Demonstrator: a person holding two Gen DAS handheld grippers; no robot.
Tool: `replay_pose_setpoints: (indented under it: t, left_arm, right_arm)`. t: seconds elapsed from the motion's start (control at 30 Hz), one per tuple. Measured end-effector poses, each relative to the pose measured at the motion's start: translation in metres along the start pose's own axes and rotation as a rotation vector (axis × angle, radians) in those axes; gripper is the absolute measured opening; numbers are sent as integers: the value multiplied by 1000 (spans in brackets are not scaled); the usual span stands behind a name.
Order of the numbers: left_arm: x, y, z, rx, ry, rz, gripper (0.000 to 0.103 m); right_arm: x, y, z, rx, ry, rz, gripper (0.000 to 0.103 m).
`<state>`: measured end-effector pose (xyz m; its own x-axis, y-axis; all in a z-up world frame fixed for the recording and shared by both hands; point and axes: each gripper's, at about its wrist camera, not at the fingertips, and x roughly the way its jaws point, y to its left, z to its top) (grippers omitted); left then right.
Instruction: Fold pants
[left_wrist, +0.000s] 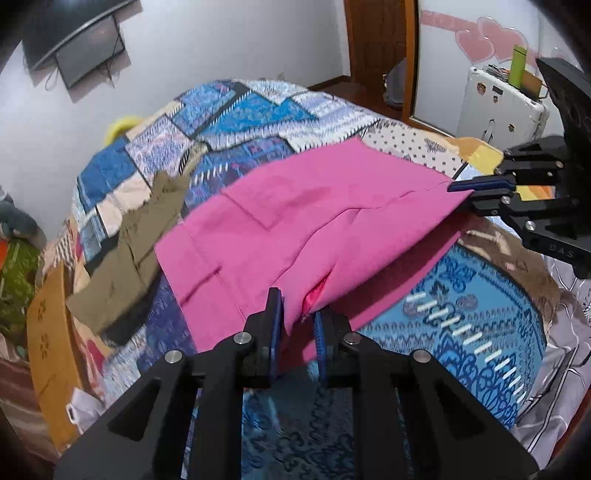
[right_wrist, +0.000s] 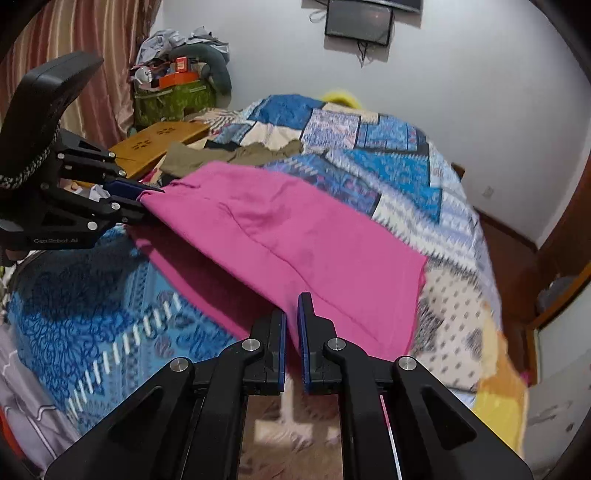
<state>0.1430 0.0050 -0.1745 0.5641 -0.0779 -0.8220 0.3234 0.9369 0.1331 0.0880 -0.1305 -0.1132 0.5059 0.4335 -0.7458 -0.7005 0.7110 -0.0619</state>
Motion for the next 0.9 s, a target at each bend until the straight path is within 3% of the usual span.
replay_pose_setpoints:
  t: [0.23,0.3,0.37,0.43,0.6,0.77,0.9]
  left_arm:
    - [-3,6,-20,-62,19,-29,23]
    - [-10,9,-23,-80,10,-39,27]
    - [-18,13,-25,-98,-4,-44,39]
    - [-27,18,-25,-115,-26,-50,42]
    - [-43,42,-7,-244,-84,-80,45]
    - [-31,53,17,-323,-86,-46,49]
    - [-14,47,27,-325,-71,-95,58]
  right_arm:
    - [0,2,-11,111,45,83,6]
    - [-5,3,-11,120,45,84,7]
    - [-13,4,-9,119,26,78,8]
    - [-20,4,-6,122,7,83,11]
    - [-29,2,8,140,-59,107,27]
    - [-7,1,24,190,-57,136,28]
    - [16,3,29,223,-14,177,28]
